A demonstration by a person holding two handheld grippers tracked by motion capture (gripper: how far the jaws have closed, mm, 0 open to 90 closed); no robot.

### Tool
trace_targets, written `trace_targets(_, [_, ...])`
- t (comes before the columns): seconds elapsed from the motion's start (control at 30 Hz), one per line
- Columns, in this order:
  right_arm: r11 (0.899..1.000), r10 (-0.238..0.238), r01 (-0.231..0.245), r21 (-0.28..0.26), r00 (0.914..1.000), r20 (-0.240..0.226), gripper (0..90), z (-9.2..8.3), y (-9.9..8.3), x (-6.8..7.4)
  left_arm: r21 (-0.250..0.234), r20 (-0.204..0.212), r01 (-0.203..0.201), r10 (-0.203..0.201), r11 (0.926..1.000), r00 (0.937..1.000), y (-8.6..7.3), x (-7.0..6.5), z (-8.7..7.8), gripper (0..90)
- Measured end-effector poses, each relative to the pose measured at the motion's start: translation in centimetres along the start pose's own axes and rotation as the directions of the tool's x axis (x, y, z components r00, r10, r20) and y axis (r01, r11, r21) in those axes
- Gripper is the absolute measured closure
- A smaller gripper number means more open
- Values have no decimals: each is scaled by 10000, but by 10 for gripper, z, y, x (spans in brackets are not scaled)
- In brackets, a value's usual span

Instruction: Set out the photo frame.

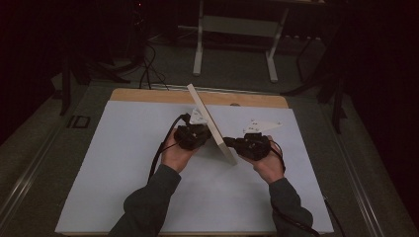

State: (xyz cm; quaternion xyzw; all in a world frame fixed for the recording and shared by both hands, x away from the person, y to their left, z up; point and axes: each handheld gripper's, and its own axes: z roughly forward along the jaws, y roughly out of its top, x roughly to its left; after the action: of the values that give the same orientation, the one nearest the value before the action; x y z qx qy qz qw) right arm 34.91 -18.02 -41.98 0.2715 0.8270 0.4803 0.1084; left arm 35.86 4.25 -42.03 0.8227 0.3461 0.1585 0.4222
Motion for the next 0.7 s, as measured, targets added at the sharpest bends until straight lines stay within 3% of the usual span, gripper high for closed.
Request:
trace_targets(0.3, [9998,-163,165,55,9994,-306,900,1,1,5,-69,165,-162,164,9998,9997,-1,-1,-1,900])
trace_targets(0.7, [9987,-493,498,107,9978,-445,900,3,4,15,-163,714,-198,209,9997,9972,-4,6,-3,900])
